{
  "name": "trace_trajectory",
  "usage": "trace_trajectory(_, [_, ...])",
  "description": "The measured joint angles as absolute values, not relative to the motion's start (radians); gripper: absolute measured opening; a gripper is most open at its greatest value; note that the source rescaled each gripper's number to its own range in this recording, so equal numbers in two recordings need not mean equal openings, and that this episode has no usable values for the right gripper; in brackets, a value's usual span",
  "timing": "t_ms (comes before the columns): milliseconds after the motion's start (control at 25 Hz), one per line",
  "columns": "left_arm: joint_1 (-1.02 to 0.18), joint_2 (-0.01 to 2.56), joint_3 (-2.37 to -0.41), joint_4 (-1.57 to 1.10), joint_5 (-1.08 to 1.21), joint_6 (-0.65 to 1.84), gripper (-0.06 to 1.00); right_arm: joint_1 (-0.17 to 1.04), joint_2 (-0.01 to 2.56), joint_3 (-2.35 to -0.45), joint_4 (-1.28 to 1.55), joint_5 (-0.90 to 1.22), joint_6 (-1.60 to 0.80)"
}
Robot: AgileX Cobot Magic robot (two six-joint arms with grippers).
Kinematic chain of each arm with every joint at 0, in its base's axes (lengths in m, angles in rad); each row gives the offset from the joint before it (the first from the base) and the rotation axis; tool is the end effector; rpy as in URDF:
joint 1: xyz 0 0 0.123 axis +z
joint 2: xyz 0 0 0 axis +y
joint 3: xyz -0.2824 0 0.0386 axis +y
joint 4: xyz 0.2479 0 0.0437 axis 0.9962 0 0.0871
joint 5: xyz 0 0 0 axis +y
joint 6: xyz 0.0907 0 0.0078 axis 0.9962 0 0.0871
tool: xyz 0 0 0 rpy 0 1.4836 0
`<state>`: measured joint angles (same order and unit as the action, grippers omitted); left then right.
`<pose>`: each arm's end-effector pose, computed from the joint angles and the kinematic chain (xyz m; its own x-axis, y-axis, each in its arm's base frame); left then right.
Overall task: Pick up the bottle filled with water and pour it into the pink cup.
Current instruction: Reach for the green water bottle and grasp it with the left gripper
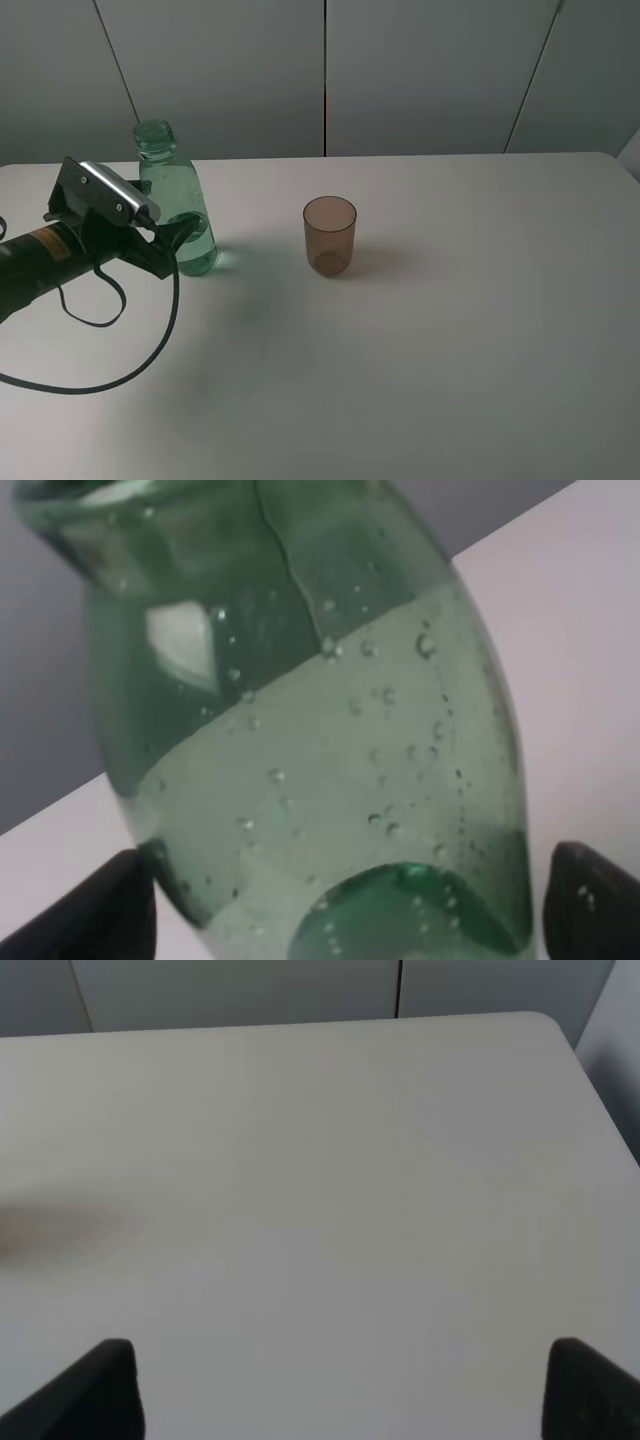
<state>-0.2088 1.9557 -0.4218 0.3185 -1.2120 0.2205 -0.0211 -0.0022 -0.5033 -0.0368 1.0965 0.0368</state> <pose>0.2673 -0.0839 0.1023 -0.0735 0.3376 -0.9384 0.5297 0.8105 0.2501 -0.0072 -0.0028 0.2752 -0.4813 0.0301 -0.8760 0.0594 0.9982 0.0017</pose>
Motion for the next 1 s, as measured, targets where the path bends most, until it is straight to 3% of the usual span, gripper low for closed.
trace_trajectory(1000, [-0.245, 2.100, -0.548, 0.311, -1.214, 0.193, 0.99, -0.021, -0.002, -0.503, -0.039, 1.096, 0.037])
